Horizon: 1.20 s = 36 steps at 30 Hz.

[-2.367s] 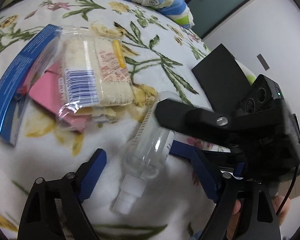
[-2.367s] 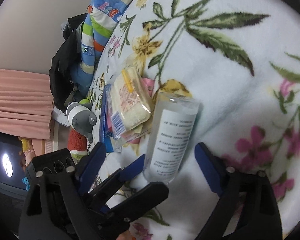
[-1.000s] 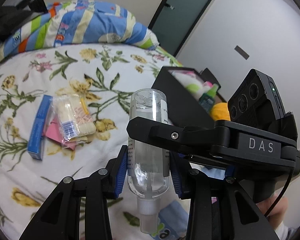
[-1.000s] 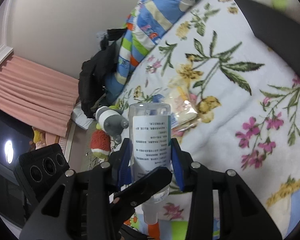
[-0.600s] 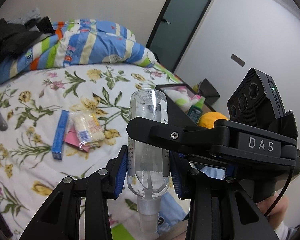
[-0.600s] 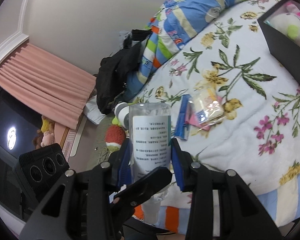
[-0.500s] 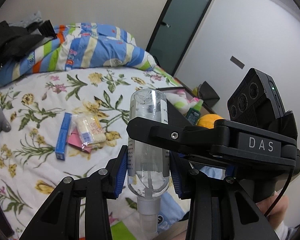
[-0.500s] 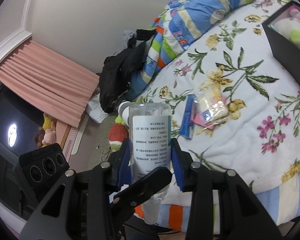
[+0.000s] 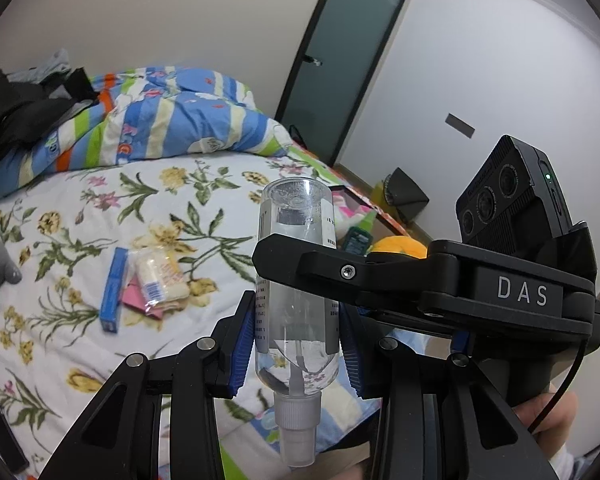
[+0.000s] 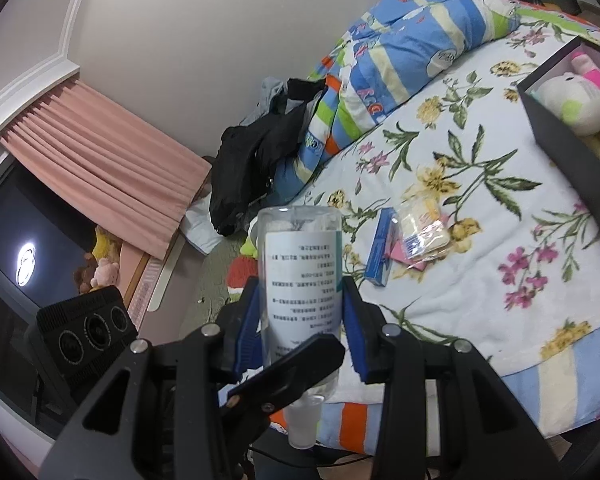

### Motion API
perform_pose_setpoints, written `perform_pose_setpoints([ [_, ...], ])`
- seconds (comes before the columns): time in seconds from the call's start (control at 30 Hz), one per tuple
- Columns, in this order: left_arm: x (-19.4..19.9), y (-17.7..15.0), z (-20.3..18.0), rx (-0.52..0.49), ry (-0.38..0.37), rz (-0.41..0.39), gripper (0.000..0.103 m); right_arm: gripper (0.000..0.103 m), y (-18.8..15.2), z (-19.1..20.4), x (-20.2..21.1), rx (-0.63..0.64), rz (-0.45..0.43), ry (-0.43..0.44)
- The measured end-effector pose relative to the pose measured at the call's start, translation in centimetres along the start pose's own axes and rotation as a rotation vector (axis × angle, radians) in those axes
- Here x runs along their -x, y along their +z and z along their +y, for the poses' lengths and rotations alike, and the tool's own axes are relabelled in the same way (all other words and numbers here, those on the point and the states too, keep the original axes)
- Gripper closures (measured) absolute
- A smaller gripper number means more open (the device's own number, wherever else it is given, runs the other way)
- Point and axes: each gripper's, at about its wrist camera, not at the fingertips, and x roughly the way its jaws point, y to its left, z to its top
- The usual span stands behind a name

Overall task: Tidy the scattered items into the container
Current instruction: 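Carry the clear spray bottle with the right tool over the black box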

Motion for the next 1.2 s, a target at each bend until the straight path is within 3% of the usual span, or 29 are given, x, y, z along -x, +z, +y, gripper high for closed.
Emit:
perform_pose_setpoints([
  [0.77, -9.7, 2.5, -12.8, -0.12, -0.131, 0.086, 0.063, 0.063, 4.0, -9.4, 12.1, -0.1, -0.155, -0.102],
  [1.2, -16.6, 3.8, -16.3, -0.122, -0.182, 0.153, 0.063, 0.063, 6.8, -15.5, 15.1, -0.164, -0.175, -0.164],
])
